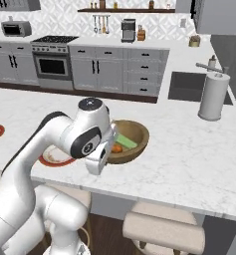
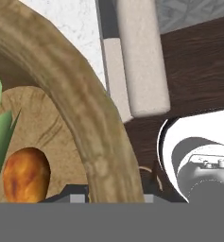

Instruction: Pick the chicken drumstick and corn from their plates and place them in the bowl. Then put the bowl in the fridge.

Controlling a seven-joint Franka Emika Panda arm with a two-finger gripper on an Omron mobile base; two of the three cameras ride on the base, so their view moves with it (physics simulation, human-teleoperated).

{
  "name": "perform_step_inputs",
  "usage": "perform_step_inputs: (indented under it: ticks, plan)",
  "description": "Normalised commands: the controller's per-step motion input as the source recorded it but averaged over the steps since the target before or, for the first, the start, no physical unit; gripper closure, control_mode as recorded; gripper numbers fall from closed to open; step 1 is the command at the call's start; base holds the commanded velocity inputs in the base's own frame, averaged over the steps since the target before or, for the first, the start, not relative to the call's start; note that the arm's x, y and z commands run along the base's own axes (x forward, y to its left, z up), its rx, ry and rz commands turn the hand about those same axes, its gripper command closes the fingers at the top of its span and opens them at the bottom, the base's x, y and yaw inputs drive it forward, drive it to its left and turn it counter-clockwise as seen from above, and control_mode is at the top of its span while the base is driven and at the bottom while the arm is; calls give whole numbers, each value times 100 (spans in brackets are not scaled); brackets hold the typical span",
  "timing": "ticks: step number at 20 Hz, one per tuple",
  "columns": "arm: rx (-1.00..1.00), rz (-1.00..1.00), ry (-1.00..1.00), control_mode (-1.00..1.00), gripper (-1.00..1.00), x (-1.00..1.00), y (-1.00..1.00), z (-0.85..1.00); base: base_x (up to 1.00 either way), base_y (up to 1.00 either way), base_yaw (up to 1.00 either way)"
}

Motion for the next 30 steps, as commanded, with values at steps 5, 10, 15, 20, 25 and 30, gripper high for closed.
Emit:
perform_step_inputs:
  ticks: [5, 10, 15, 20, 25, 30]
  plan:
    - [7, 0, 3, -100, 100, -86, 31, 49, 0, 0, 0]
    - [6, 0, -2, -100, 100, -100, 36, 24, 0, 0, 0]
    - [2, 0, -5, 100, 100, -56, 28, 25, -14, 24, 0]
    - [0, 0, 0, 100, 100, 0, 0, 0, -43, 78, 21]
    - [0, 0, 0, 100, 100, 0, 0, 0, -4, 99, 52]
    - [0, 0, 0, 100, 100, 0, 0, 0, 0, 100, 58]
